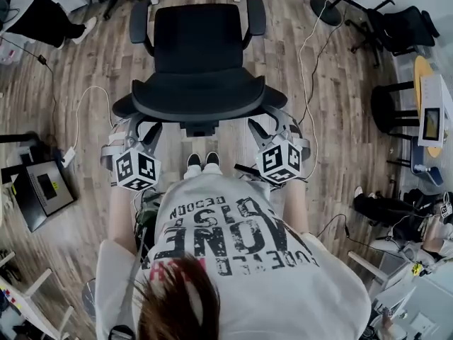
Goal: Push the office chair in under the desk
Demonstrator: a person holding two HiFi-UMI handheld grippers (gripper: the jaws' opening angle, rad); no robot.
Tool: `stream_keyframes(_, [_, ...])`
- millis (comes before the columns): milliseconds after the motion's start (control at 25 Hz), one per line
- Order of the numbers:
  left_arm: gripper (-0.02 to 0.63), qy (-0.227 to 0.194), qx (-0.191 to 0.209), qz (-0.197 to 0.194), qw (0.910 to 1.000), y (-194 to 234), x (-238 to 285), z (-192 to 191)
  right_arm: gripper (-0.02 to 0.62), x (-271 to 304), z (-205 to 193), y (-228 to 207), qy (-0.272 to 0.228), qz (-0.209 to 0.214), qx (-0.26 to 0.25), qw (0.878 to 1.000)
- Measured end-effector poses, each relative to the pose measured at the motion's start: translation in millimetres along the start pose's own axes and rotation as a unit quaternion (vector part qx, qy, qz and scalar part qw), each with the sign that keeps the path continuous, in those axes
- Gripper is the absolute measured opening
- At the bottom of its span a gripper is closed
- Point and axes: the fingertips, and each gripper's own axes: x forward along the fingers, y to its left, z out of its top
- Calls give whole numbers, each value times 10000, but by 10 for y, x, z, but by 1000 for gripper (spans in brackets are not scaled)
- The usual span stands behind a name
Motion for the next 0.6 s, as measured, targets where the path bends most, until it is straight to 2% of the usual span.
stream_keyframes(160, [181, -198, -166, -122, 9996, -102, 127, -87, 172, 164, -112, 53, 418, 20, -550, 9976])
stream_keyframes(320, [183, -354, -271, -263, 9987, -96, 144, -55, 173, 148, -129, 32, 255, 117, -451, 9986])
stream_keyframes(600, [184, -353, -352, -339, 9982, -39, 183, -81, 173, 183, -102, 13, 80, 186, -356, 9992])
